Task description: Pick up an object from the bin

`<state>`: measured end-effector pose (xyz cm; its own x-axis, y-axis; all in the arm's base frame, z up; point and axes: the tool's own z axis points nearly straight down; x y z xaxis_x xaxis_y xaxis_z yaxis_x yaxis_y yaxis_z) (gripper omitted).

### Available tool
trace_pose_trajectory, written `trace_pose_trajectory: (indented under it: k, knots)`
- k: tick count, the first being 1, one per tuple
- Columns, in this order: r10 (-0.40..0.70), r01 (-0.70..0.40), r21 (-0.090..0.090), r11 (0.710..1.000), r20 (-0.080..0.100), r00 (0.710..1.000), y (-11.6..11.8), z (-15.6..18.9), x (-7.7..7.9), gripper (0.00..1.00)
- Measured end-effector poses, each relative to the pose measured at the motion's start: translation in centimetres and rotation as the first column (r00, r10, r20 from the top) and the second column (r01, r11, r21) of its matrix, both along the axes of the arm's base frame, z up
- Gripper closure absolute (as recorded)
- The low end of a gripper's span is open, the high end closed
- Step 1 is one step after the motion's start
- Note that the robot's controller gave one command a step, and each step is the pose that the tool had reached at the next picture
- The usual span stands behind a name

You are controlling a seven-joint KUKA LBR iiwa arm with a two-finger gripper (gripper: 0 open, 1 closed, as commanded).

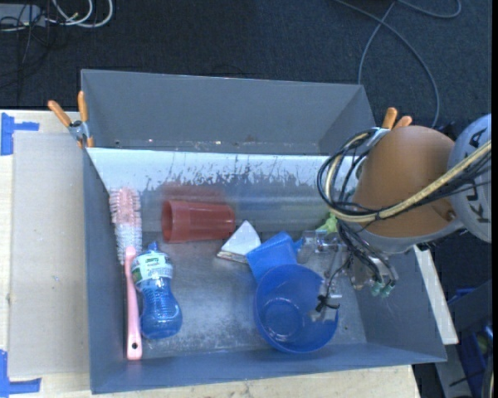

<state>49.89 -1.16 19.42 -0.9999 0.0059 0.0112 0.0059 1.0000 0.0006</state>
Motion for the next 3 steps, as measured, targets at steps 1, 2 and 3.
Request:
trace_pose_trajectory:
  k: [1,2,3]
  knots:
    - [0.000,0.000,0.000,1.000,0.009,1.000,0.0,0.4,0.2,0.00]
    - [0.052,-0.052,-0.001,0.999,0.012,0.999,-2.9,-6.0,3.5,0.00]
    - [0.150,-0.150,-0.001,0.989,0.021,0.989,-3.7,-12.5,8.2,0.00]
